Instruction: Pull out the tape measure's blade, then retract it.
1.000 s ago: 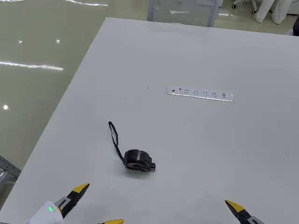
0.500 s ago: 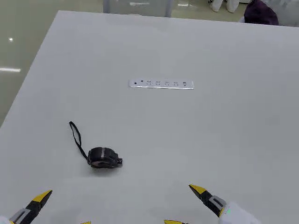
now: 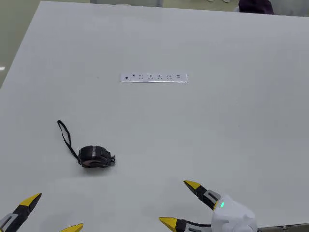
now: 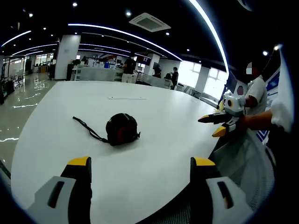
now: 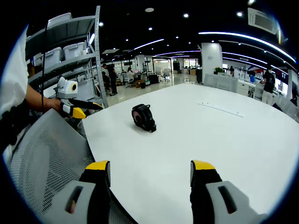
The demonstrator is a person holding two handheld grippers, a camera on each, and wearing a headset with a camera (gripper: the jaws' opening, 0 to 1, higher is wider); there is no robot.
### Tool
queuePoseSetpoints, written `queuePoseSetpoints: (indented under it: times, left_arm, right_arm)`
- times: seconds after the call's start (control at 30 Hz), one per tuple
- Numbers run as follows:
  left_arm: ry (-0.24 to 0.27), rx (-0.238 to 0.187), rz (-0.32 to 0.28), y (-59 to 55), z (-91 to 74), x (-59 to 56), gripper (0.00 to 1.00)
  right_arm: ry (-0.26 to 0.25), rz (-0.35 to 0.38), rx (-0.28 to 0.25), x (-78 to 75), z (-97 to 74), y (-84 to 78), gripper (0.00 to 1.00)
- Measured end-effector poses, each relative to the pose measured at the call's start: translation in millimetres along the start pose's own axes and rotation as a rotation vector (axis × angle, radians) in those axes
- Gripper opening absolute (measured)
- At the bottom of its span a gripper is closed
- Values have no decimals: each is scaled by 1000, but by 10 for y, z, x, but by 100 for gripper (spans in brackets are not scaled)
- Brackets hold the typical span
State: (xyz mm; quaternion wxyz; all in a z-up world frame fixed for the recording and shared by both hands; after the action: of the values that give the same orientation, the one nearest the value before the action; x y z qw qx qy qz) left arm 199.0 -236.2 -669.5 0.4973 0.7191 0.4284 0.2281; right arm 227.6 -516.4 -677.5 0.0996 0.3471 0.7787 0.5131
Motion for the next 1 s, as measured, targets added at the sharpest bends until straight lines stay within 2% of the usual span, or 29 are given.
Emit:
queuePoseSetpoints:
  times: [0.23,0.33,0.5,0.7,0.9,1.0]
  left_arm:
    - [-6,6,4,0,6,4,85]
    - [-11,9,7,-16,4,33,85]
    - [-20,15,22,-22,20,88,85]
    - [-57,40,68,-14,79,122,81]
    - [-106,33,91,30,148,139,83]
    - [-125,51,118,24,189,136,83]
  right_arm:
    - [5,-1,-2,2,1,9,69]
    - [15,36,-27,-13,1,53,69]
    - [23,13,2,-28,40,3,68]
    - [57,-6,15,-8,92,-9,66]
    - [86,-38,22,-16,151,19,62]
    - [97,-46,23,-37,189,29,62]
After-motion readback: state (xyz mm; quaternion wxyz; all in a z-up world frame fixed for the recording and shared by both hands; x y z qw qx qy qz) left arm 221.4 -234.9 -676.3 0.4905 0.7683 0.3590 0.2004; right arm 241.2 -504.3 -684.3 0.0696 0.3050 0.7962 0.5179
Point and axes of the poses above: the centre of the closed fingertips' face, and the gripper's own axes: z roughly forward along the fingers, x roughly to its left, y roughly out of its top, the point moved 2 cm from there along -z, roughly backward along the fingers, and after that the axes turned 8 degrees about z, right-handed, at the moved point
